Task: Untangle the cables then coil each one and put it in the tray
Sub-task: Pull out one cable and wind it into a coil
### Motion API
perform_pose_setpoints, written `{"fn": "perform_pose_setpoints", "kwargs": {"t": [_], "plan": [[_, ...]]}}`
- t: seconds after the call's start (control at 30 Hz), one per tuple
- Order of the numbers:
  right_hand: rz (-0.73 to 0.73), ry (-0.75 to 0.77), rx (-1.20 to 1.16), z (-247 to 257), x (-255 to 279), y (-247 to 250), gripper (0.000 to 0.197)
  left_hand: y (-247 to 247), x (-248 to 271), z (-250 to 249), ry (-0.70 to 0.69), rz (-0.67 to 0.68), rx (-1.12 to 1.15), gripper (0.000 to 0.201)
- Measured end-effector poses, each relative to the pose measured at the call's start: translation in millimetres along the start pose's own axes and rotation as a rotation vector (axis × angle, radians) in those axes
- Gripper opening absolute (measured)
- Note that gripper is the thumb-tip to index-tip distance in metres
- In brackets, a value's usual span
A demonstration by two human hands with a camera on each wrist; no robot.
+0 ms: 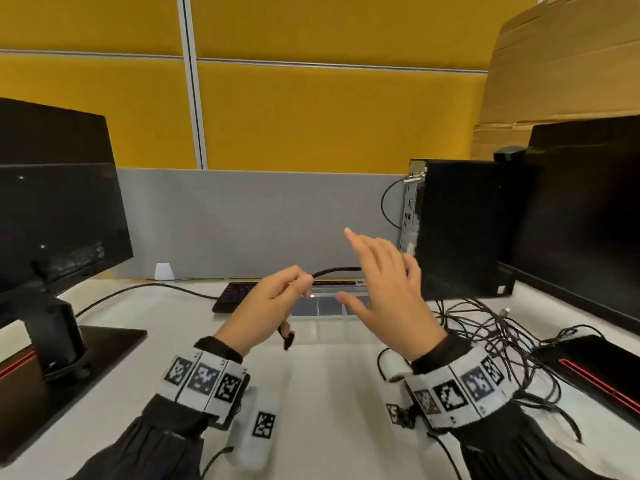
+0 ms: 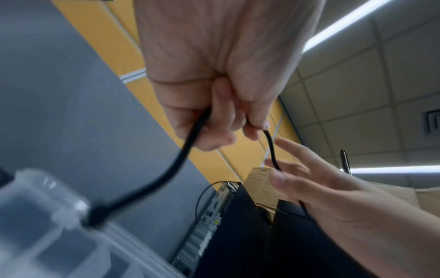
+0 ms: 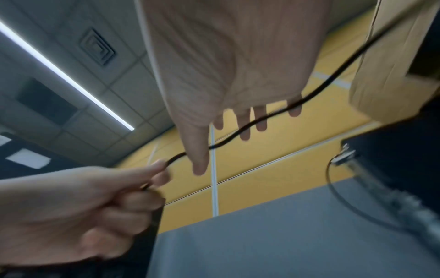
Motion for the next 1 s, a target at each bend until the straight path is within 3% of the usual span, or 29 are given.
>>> {"fn": "perform_pose_setpoints", "kwargs": {"t": [0.1, 0.2, 0.27, 0.5, 0.57, 0.7, 0.83, 0.93, 1.0], "plan": [[0.09, 0.04, -0.167, 5.2, 4.9, -31.8, 0.025, -10.6, 2.7, 7.2, 0.049, 0.037, 0.169, 0.029], [0.172, -0.025, -0.455, -13.4, 14.3, -53.1, 0.028, -20.0, 7.9, 24.0, 0.146, 0.111, 0.327, 0.03], [0.136, -0.082, -0.549, -27.6, 16.5, -52.5, 0.03, -26.1, 12.0, 33.6, 0.198, 0.137, 0.443, 0.032], [-0.031, -0.405, -0.736, -87.0, 22.1, -53.4, 0.012, -53.6, 21.7, 33.9, 0.21, 0.274, 0.696, 0.02], [0.014, -0.424, -0.711, -94.6, 24.0, -56.2, 0.016, -55.5, 24.0, 29.5, 0.204, 0.294, 0.814, 0.021], [0.471, -0.284, -0.515, -71.5, 32.4, -80.4, 0.026, -50.2, 22.3, 19.0, 0.165, 0.196, 1.064, 0.031], [0.721, -0.109, -0.443, -24.4, 43.0, -83.0, 0.029, -28.5, 13.2, 26.1, 0.081, -0.026, 1.154, 0.037], [0.844, 0.056, -0.432, 18.1, 55.3, -84.9, 0.03, -20.3, 12.0, 36.9, 0.089, -0.118, 1.047, 0.038], [0.847, 0.159, -0.462, 39.1, 61.8, -83.2, 0.03, -15.6, 12.7, 39.9, 0.072, -0.149, 0.785, 0.035]]}}
Point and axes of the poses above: each hand's wrist, its own x-axis away from the middle knuckle, its own y-axis out of the back of the hand, z = x × y, the point moved 8 cm from there along -x, towards the middle knuckle, and after that the axes turned 2 degrees about z, right-handed, at the moved point
